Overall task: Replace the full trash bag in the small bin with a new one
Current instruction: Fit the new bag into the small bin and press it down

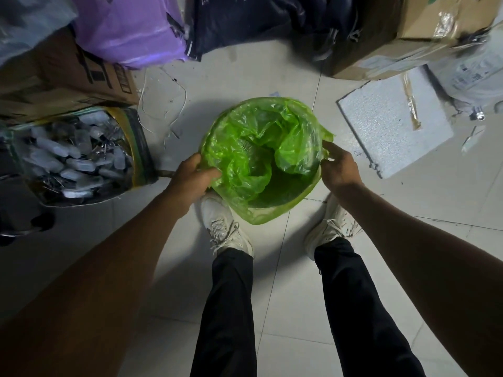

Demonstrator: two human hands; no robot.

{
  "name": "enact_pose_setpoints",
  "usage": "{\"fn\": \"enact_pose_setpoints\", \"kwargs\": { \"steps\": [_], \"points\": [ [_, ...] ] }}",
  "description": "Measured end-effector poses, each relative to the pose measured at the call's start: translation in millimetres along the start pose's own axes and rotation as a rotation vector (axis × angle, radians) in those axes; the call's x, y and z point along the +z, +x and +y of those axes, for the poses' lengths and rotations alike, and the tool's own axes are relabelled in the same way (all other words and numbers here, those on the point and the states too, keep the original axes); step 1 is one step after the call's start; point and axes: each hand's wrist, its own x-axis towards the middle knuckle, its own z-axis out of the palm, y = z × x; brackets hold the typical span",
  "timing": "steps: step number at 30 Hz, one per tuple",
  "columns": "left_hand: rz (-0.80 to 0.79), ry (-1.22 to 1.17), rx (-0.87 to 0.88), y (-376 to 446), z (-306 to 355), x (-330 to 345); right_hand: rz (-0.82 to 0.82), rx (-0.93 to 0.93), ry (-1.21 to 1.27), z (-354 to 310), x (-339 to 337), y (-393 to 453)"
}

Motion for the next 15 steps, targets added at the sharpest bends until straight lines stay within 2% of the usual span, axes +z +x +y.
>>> {"fn": "enact_pose_setpoints", "kwargs": {
  "steps": [2,5,7,11,15],
  "points": [
    [0.003,-0.051,-0.027,3,2,3,0.096,-0.021,0.072,-1,-2,-5],
    [0.163,0.262,0.105,3,1,4,0.247,-0.143,0.019,-3,-4,-22],
    [0.259,0.354,0.165,3,0,3,0.269,-0.233,-0.047,-5,-1,-33],
    [0.315,0.408,0.254,-1,5,2,0.178,-0.424,-0.107,-21,14,-51],
    [0.276,0.339,0.234,1,3,8,-0.098,-0.644,-0.265,-45,52,-61]
  ]
}}
